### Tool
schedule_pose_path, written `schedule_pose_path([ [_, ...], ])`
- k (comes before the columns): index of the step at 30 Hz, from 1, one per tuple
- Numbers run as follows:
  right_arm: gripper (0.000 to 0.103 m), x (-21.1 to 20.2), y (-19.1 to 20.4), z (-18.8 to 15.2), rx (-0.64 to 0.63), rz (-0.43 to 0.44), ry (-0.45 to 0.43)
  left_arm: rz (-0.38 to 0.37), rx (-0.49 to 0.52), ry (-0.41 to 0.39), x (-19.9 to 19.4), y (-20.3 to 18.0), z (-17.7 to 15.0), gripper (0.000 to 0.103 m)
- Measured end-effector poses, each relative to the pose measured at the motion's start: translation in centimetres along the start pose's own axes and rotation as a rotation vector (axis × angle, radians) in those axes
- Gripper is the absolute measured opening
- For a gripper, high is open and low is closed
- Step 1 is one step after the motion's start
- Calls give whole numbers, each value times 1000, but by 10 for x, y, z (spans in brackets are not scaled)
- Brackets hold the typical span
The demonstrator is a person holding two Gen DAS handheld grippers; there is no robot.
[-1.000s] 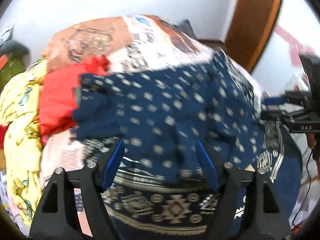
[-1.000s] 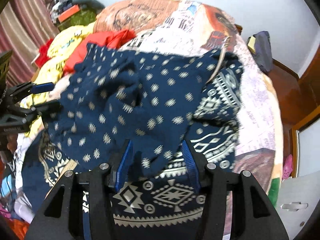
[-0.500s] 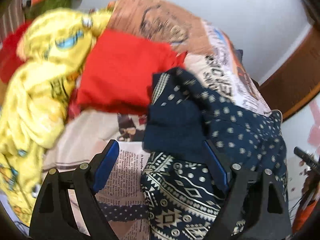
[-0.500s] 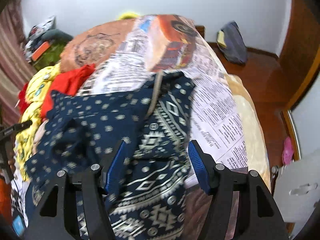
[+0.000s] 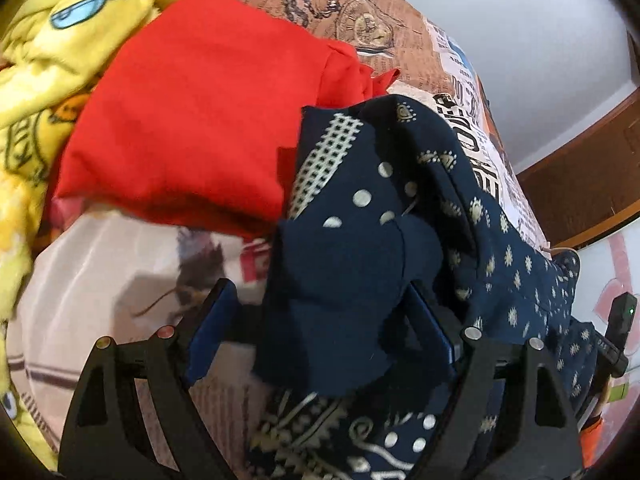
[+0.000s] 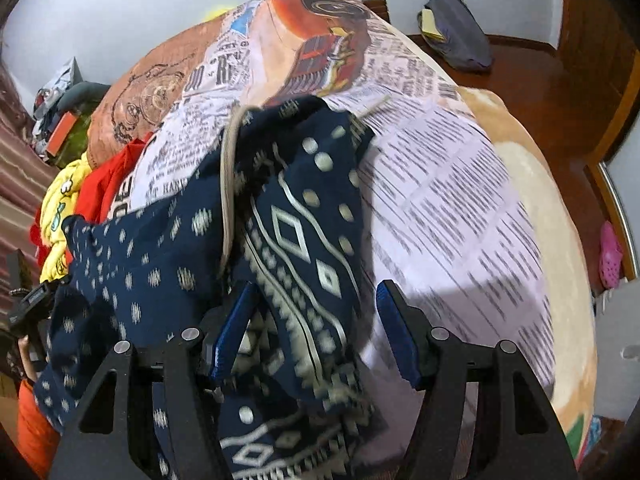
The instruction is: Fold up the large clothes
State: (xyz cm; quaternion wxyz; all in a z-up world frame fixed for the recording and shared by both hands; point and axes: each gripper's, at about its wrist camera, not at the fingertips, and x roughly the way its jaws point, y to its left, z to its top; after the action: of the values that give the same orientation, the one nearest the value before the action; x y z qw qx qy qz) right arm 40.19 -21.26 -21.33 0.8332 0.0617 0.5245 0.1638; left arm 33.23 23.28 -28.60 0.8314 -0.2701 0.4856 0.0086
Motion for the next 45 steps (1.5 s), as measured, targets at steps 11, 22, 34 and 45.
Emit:
schedule_pose_path([
  [11, 27, 15, 18, 14, -59, 10, -19, 110, 155, -46, -6, -41, -5, 26],
  [22, 15, -53, 57, 30, -160, 72, -195, 110, 286, -244, -101, -99, 3, 15],
  [34, 15, -66, 108, 88, -236, 80, -345, 145, 334, -395, -134, -119, 73, 14],
  [45, 15, 18, 119, 139, -224, 6, -263, 236, 272, -281, -41, -74, 150, 14],
])
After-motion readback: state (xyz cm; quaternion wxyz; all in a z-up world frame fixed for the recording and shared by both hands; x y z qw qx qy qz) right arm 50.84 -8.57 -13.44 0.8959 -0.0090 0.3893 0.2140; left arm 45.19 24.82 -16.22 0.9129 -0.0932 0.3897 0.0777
